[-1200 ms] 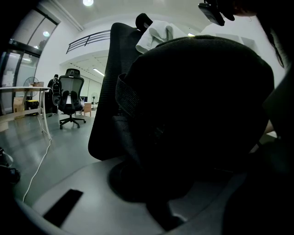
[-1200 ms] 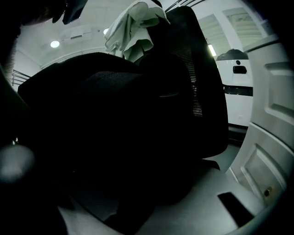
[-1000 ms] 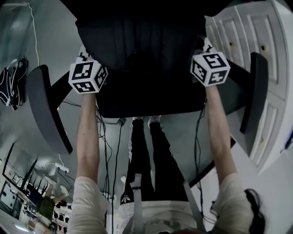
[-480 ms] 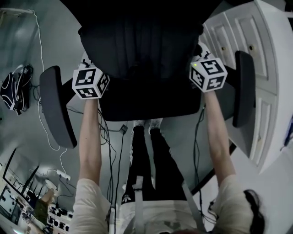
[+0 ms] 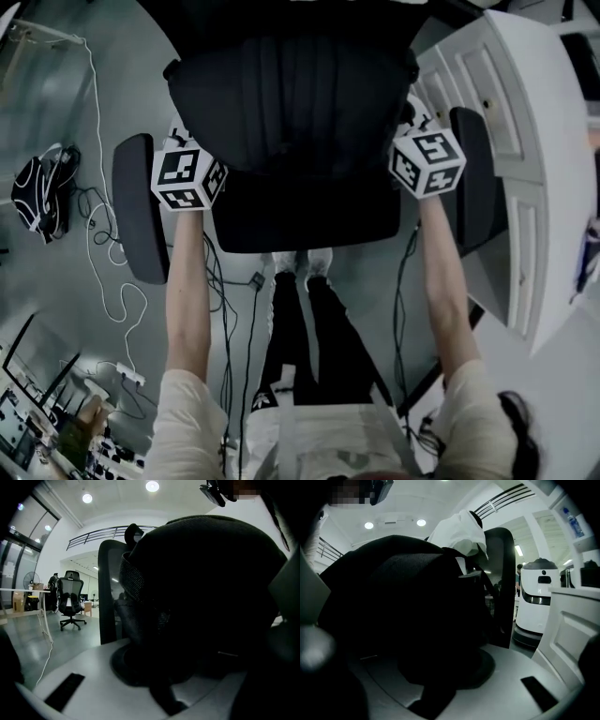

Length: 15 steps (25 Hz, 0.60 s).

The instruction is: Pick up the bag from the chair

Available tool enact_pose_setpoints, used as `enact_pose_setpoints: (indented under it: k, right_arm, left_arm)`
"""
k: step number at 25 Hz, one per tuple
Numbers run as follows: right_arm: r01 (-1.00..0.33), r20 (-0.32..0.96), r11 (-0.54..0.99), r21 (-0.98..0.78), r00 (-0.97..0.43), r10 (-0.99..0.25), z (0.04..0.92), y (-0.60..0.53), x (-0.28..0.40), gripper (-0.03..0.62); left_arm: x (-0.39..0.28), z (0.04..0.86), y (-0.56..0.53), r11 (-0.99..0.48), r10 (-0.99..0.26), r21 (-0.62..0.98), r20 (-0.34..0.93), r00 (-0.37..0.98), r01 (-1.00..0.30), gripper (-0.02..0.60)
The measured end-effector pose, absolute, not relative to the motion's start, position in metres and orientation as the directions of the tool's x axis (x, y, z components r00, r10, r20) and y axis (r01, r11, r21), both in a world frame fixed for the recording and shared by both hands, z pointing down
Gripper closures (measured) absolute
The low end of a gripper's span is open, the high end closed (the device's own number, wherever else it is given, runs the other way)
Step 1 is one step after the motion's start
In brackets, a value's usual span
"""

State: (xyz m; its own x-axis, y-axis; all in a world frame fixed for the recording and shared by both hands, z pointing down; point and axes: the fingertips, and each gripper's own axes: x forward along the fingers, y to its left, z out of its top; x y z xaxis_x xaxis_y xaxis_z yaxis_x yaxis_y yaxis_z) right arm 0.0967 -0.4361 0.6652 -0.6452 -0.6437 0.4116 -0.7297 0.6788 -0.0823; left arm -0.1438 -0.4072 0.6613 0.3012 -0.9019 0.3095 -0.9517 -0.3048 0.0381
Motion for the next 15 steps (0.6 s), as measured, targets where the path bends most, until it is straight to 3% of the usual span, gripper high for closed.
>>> enact_pose_setpoints:
  k: [15]
  right_arm:
    - [-0.745,0.267,0.666,0.031,-0.636,-0.724,0.44,-0.428,0.077,0.519]
  left_arm:
    - [-0.163,0.447,-0.401,-0.315,-0.943,0.001,0.115,0.313,-0.949,0.568]
